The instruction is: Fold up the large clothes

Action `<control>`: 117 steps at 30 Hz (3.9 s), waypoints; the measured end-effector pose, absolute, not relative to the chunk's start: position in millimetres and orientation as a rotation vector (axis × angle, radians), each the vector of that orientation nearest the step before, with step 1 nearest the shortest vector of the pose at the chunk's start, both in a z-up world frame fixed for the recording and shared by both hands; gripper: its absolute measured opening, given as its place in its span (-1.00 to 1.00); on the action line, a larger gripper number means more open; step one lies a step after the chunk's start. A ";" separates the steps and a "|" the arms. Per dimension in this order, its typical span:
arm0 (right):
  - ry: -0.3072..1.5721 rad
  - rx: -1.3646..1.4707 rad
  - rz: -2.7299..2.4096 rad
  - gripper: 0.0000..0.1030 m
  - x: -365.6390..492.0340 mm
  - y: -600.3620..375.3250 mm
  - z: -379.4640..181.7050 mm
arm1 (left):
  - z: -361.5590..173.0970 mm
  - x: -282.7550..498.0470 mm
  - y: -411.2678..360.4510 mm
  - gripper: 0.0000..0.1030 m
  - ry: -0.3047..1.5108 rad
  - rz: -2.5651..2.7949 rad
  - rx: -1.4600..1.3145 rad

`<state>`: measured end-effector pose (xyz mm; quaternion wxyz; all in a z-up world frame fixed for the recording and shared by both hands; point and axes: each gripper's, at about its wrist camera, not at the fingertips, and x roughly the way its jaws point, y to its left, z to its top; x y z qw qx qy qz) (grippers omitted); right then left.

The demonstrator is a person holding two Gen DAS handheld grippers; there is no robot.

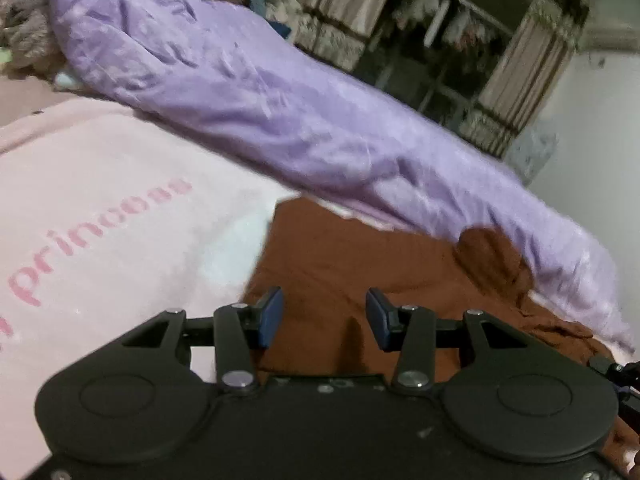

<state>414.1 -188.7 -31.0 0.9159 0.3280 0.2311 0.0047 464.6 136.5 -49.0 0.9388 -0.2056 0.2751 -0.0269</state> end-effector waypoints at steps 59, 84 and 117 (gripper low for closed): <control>0.331 0.878 -0.701 0.08 228.5 -562.5 -88.0 | -47.7 454.3 74.2 0.11 0.676 -0.027 -0.130; 0.227 0.877 -0.787 -0.81 272.6 -605.8 -95.2 | -53.3 462.0 63.8 0.15 0.678 -0.020 -0.090; 0.424 0.406 0.042 0.06 364.1 -281.2 5.1 | -44.7 459.7 26.4 0.15 0.750 -0.445 -0.437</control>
